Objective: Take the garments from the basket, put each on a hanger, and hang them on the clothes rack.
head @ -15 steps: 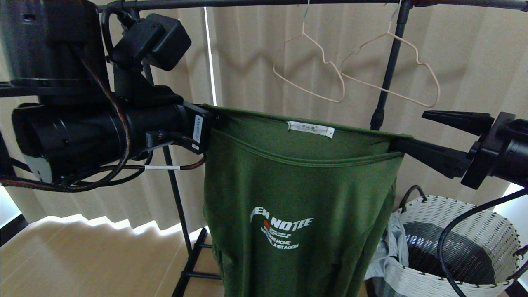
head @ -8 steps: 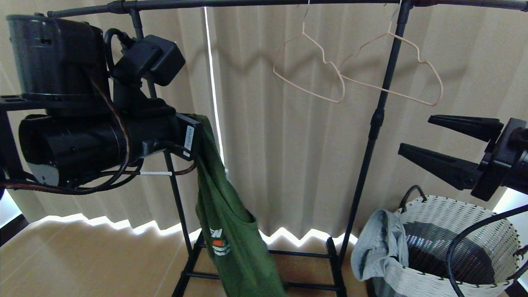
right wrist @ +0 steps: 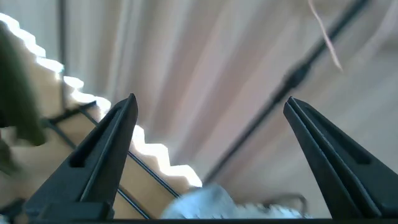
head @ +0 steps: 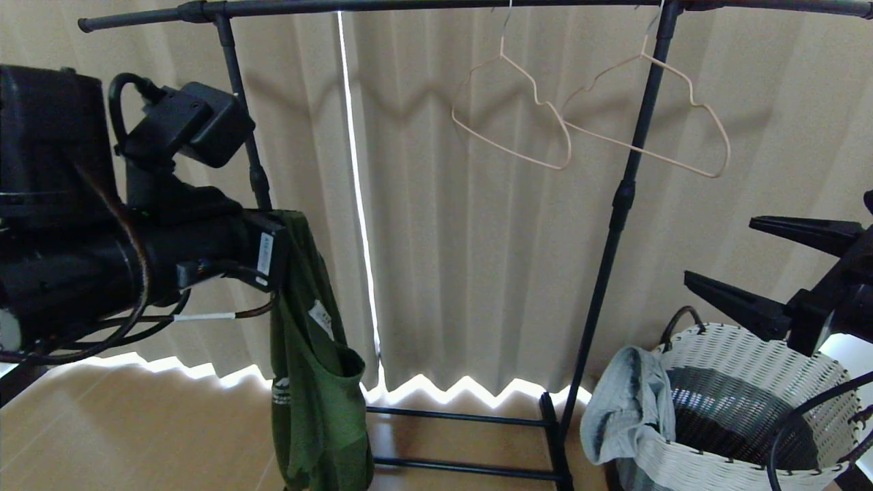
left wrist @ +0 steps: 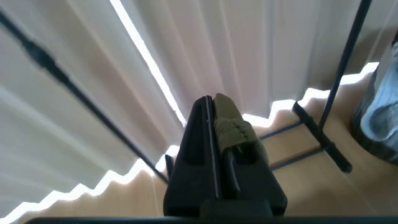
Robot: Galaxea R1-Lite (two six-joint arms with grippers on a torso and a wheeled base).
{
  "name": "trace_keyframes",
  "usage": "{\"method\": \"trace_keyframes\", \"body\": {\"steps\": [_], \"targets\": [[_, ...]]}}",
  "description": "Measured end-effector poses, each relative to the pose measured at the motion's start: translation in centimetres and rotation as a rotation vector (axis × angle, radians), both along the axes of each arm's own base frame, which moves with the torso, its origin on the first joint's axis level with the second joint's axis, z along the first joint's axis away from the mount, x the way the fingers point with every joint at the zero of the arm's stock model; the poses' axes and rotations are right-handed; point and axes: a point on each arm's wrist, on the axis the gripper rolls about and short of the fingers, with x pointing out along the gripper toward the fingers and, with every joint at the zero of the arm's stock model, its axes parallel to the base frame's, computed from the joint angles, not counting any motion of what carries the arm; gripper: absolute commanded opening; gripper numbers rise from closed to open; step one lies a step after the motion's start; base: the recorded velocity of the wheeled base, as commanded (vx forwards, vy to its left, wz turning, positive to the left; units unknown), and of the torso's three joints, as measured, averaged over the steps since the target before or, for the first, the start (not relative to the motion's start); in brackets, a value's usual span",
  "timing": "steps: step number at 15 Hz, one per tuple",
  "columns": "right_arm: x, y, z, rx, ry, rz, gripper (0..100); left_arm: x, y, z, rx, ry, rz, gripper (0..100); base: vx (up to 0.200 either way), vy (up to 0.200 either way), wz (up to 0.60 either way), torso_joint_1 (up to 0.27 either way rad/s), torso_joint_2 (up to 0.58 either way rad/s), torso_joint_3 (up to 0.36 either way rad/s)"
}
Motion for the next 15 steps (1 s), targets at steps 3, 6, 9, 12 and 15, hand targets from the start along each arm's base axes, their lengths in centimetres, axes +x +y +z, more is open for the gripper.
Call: {"method": "trace_keyframes", "body": {"steps": [3, 6, 9, 12, 15], "targets": [[-0.4, -2.3, -0.7, -0.047, -0.002, -0.127, 100, -1.9, 1.7, -0.7, -0.016, 0.012, -0.021, 0, 0.000, 0.000, 0.00, 0.000, 0.00, 0.000], [-0.9, -4.4, -1.2, -0.070, 0.002, -0.245, 100, -2.7, 2.4, -0.7, -0.027, 0.007, -0.024, 0, 0.000, 0.000, 0.00, 0.000, 0.00, 0.000], [-1.6, -4.9, -1.7, -0.070, 0.014, -0.285, 100, -3.1, 2.7, -0.6, -0.027, -0.005, -0.025, 0, 0.000, 0.000, 0.00, 0.000, 0.00, 0.000], [-1.7, -5.1, -1.8, -0.071, 0.016, -0.296, 100, -3.6, 2.9, -1.1, -0.015, 0.004, -0.028, 0, 0.000, 0.000, 0.00, 0.031, -0.11, -0.075], [-1.8, -5.1, -1.7, -0.071, 0.011, -0.296, 100, -4.1, 3.1, -1.5, -0.017, 0.012, -0.051, 0, 0.000, 0.000, 0.00, 0.056, -0.25, -0.266]]}}
